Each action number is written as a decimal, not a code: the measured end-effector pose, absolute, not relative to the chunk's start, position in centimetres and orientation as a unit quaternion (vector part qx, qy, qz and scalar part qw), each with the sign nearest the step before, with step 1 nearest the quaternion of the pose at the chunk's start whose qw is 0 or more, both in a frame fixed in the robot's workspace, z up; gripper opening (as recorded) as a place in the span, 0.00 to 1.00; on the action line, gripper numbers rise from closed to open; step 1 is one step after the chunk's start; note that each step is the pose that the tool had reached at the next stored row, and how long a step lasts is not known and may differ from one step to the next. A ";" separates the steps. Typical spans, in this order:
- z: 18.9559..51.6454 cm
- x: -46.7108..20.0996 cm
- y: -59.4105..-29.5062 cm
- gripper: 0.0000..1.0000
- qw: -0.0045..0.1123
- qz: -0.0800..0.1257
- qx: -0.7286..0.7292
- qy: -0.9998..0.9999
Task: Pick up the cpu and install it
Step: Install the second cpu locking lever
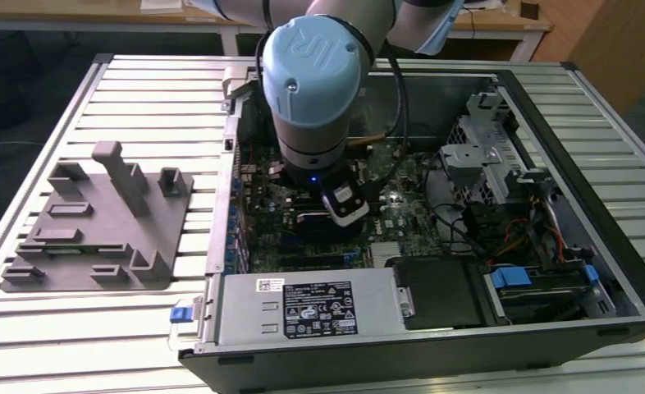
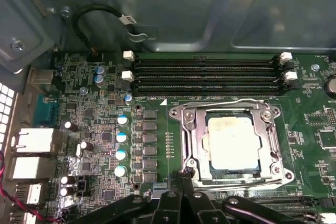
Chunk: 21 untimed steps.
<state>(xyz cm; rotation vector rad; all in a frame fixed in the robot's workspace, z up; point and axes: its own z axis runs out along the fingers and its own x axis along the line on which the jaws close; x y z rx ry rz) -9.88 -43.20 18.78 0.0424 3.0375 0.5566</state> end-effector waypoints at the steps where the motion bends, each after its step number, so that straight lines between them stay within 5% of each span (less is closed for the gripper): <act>1: 18.8 -9.9 -43.2 0.11 0.027 0.180 0.014 0.983; 12: 18.5 -10.0 -43.2 0.11 0.027 0.180 0.014 0.983; 21: 21.5 -10.0 -43.2 0.11 0.027 0.177 0.016 0.984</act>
